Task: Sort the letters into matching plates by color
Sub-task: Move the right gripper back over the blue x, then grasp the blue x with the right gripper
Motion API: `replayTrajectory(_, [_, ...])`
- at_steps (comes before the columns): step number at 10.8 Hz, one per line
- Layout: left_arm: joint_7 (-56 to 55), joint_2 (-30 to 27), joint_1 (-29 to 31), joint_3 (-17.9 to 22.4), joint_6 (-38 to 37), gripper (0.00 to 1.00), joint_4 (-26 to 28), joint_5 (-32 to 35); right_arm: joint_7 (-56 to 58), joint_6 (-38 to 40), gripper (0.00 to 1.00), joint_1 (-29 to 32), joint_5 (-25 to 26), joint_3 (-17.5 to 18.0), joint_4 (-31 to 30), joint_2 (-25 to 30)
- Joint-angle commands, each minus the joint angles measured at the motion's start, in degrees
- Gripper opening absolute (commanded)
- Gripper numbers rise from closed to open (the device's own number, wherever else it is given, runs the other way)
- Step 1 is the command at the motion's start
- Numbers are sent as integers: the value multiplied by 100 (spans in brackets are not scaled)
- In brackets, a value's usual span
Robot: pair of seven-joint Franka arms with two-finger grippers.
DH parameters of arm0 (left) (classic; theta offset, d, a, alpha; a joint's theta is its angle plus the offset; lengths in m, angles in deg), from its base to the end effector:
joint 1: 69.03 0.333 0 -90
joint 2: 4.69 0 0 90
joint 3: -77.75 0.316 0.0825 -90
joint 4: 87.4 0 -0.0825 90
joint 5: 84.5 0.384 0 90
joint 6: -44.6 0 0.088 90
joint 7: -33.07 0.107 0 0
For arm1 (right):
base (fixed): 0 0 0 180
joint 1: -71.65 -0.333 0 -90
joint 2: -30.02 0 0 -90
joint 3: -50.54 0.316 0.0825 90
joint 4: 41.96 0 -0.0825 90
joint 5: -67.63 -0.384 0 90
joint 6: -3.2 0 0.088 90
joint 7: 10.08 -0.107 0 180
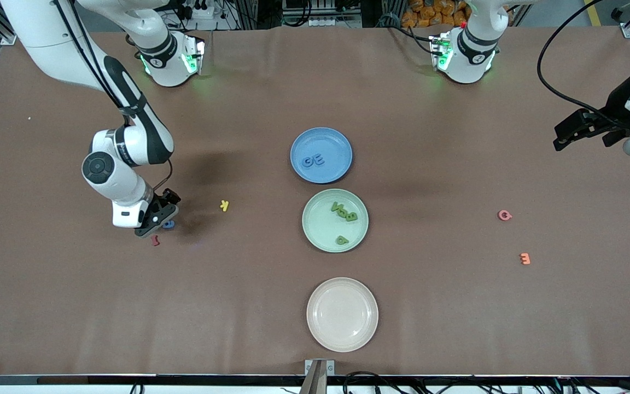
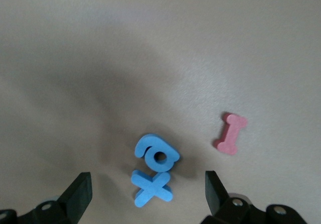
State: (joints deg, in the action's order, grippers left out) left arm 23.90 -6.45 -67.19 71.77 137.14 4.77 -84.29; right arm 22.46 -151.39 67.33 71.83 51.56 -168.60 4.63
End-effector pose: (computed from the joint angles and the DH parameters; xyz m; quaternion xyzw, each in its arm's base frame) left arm 0.5478 -0.0402 0.6274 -0.9989 -0.0438 -0.0188 0.0013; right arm 0.5530 0.0544 0.1797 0.9347 0.3544 0.0189 0.0176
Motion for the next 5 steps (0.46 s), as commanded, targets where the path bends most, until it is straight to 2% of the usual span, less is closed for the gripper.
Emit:
replayTrajectory(1, [108,-61,123,18,54,100,20,-117,16,-160,100,133,98,82,-291,158])
replayTrajectory(5, [126,-44,97,-35,45,100,29,-196,7,-397,100,168,98,82,-361,87])
